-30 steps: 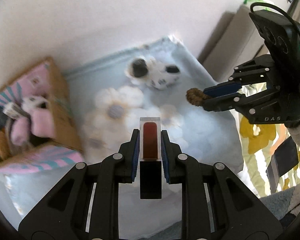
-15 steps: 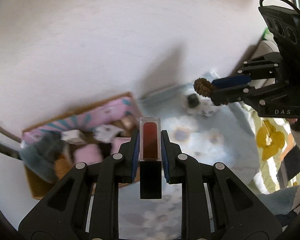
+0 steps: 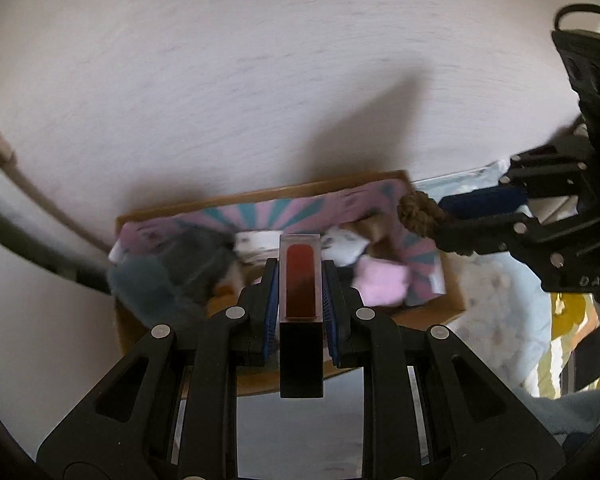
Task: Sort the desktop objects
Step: 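Carry red lipstick and brown hair tie with both grippers over the box, then open left gripper to drop lipstick while right gripper releases hair tie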
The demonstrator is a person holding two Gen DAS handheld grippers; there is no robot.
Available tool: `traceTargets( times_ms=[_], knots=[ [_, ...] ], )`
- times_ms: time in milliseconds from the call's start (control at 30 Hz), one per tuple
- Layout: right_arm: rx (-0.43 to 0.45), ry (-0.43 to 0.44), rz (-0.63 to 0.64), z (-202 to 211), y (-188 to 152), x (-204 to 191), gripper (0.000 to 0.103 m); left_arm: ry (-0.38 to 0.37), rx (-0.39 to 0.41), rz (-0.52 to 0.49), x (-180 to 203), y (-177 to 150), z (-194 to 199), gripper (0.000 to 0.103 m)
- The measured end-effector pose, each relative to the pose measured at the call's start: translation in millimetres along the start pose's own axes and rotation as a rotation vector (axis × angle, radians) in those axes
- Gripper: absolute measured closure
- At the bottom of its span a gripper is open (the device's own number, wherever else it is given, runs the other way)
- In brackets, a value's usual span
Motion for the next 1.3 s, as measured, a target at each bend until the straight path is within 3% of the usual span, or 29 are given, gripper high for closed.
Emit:
traceTargets(
  times_ms=[167,700,800,867,933,1000,1033,1067,1100,1167,1300],
  knots=[
    [-0.030,0.006,-0.019,-21.3,14.5,-8.5,0.087,0.005,-0.010,0.022,-25.3,-4.2,-11.2,0.085],
    [-0.106,-0.014,-0.046,-65.9,20.0,-15.1,0.087,-0.001,-0.081,-0.025,-27.3,-14.9,-42.1,0.085],
    [-0.111,0.034,-0.061,-69.0,19.2,-16.2,0.074,0.034,-0.094,-0.020,-27.4,-15.5,-44.7,0.083],
    [-0.122,0.026,-0.071,-72.2,18.2,-17.2,0.047,0.056,-0.117,0.007,-29.9,-15.5,-46.5,0.083],
    [-0.120,0.014,-0.070,-73.1,16.6,-18.9,0.036,0.055,-0.121,0.032,-34.0,-16.5,-46.3,0.082],
    [-0.124,0.009,-0.073,-72.6,13.3,-20.3,0.025,0.050,-0.120,0.049,-37.1,-17.8,-45.4,0.072],
    [-0.127,0.005,-0.075,-72.3,11.9,-20.3,0.018,0.047,-0.118,0.056,-37.9,-18.5,-45.0,0.048],
    [-0.125,-0.001,-0.076,-71.0,9.5,-20.4,0.018,0.044,-0.108,0.064,-38.5,-19.7,-43.2,0.008],
    [-0.118,-0.005,-0.079,-70.5,8.5,-19.8,0.017,0.045,-0.091,0.070,-38.3,-20.9,-40.6,0.001],
    [-0.105,-0.014,-0.084,-68.3,4.9,-18.7,0.005,0.027,-0.059,0.075,-37.8,-22.0,-33.7,0.000],
    [-0.087,-0.028,-0.091,-62.5,-1.1,-16.6,0.001,0.048,-0.060,0.076,-34.4,-20.6,-26.2,0.000]
  ],
)
Point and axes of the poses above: each gripper's, at about its wrist camera, not at the fingertips, and z roughly against the way its jaws point, x to its right, y to its top, the point moved 3 cm from there along -z, roughly the way its jaws point, and after that the axes turned 13 degrees about -x, right-handed, at the moved point
